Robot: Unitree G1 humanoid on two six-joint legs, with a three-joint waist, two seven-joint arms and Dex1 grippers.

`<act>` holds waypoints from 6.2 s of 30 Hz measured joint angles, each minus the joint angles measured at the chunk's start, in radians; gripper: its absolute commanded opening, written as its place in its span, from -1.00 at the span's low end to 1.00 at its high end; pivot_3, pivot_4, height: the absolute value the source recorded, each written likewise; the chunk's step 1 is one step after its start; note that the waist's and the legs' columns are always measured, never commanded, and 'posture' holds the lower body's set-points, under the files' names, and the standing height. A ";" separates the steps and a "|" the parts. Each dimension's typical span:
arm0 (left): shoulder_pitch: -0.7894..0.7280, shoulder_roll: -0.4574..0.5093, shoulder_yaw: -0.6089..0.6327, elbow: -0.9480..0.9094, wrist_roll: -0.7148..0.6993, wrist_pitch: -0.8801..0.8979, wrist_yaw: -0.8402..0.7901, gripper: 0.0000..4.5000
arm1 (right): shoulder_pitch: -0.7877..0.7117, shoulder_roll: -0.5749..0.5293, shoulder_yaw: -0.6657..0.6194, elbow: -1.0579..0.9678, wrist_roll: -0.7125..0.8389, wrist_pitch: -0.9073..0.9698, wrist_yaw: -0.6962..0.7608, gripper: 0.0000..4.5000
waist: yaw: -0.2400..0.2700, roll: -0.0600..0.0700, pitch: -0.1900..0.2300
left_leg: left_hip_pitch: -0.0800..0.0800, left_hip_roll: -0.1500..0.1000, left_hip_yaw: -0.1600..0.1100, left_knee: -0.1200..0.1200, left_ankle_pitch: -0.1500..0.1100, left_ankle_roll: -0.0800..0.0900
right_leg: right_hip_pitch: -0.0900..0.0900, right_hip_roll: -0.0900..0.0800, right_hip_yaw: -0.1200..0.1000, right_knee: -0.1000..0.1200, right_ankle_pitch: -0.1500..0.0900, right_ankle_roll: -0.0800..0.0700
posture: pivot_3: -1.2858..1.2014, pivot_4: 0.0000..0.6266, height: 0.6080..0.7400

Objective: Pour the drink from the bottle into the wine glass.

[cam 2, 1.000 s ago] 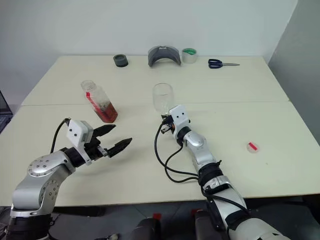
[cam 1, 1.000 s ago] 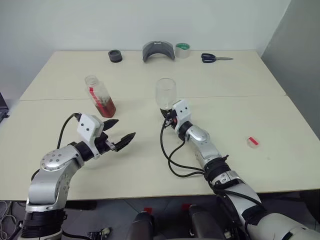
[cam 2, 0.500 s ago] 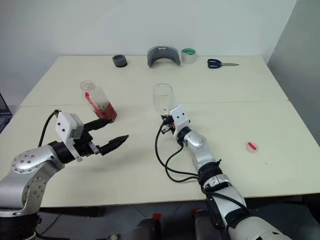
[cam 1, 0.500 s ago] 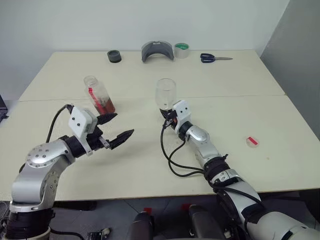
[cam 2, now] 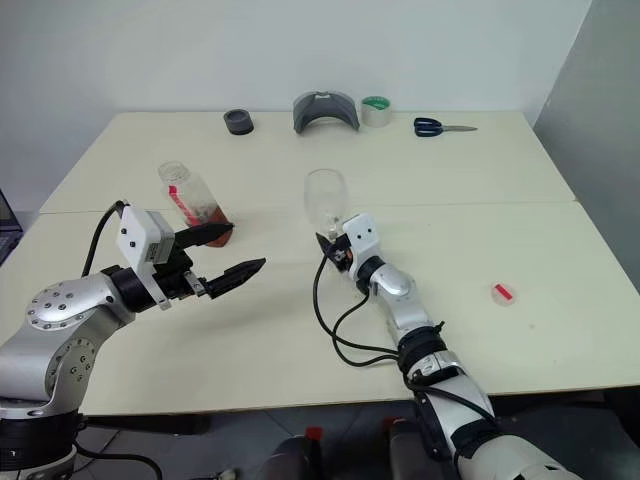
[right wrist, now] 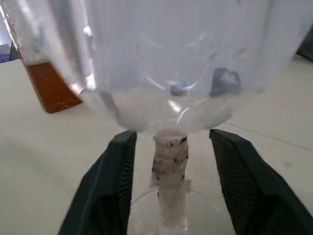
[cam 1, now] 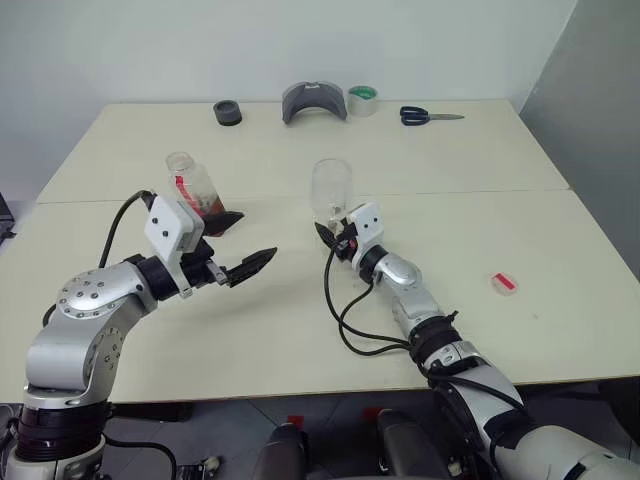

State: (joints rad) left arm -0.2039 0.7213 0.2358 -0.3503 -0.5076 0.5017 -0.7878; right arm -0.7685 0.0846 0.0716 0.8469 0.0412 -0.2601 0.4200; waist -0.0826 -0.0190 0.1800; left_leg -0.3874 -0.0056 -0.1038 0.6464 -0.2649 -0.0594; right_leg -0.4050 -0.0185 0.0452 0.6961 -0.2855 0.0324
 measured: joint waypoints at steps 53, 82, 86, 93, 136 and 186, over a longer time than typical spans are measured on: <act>-0.320 -0.111 -0.033 0.977 0.332 -0.514 0.165 1.00 | 0.571 -0.461 0.186 -1.311 0.255 0.734 0.278 0.99 | 0.034 -0.002 0.000 | 0.000 -0.001 -0.002 -0.001 0.000 0.000 | 0.002 -0.001 -0.004 -0.003 -0.001 -0.001 | 0.03 -0.52 1.00; -0.571 -0.160 -0.035 1.260 0.372 -0.567 0.240 1.00 | 0.518 -0.409 0.147 -1.312 0.301 0.727 0.254 0.99 | 0.032 -0.003 0.000 | -0.002 -0.001 -0.003 0.001 0.000 0.000 | 0.001 -0.001 -0.004 -0.002 -0.001 -0.001 | 0.03 -0.52 1.00; -0.587 -0.161 -0.035 1.276 0.373 -0.575 0.249 1.00 | 0.516 -0.410 0.144 -1.312 0.304 0.727 0.252 0.99 | 0.032 -0.003 0.000 | -0.003 -0.001 -0.003 0.001 0.000 0.000 | 0.001 -0.001 -0.004 -0.002 -0.001 -0.001 | 0.03 -0.52 1.00; -0.608 -0.170 -0.035 1.305 0.372 -0.583 0.251 1.00 | 0.516 -0.418 0.148 -1.312 0.300 0.727 0.253 0.99 | 0.031 -0.003 0.000 | -0.003 -0.001 -0.003 0.001 0.000 0.000 | 0.000 -0.001 -0.004 -0.001 -0.001 -0.001 | 0.03 -0.52 1.00; -0.820 -0.229 -0.350 1.200 0.672 -0.925 0.228 -0.24 | 0.463 -0.437 -0.029 -1.400 0.318 0.800 0.029 1.00 | 0.035 -0.004 0.001 | -0.007 -0.002 -0.004 0.006 0.000 0.000 | -0.001 0.000 -0.005 0.000 -0.001 -0.001 | 0.03 -0.52 1.00; -1.034 -0.154 -0.604 1.460 1.159 -1.274 0.726 -0.24 | 0.401 -0.564 -0.061 -1.388 0.455 0.866 0.167 1.00 | 0.034 -0.005 0.001 | -0.011 -0.003 -0.005 0.013 0.000 0.000 | -0.001 0.000 -0.007 0.001 -0.001 -0.001 | 0.03 -0.52 1.00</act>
State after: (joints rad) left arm -1.2374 0.5670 -0.3685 1.1099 0.6512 -0.7721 -0.0616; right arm -0.3677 -0.4791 0.0102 -0.5407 0.4960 0.6060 0.5865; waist -0.0484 -0.0237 0.1812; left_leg -0.3985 -0.0084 -0.1090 0.6592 -0.2650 -0.0590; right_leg -0.4063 -0.0189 0.0386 0.6973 -0.2866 0.0316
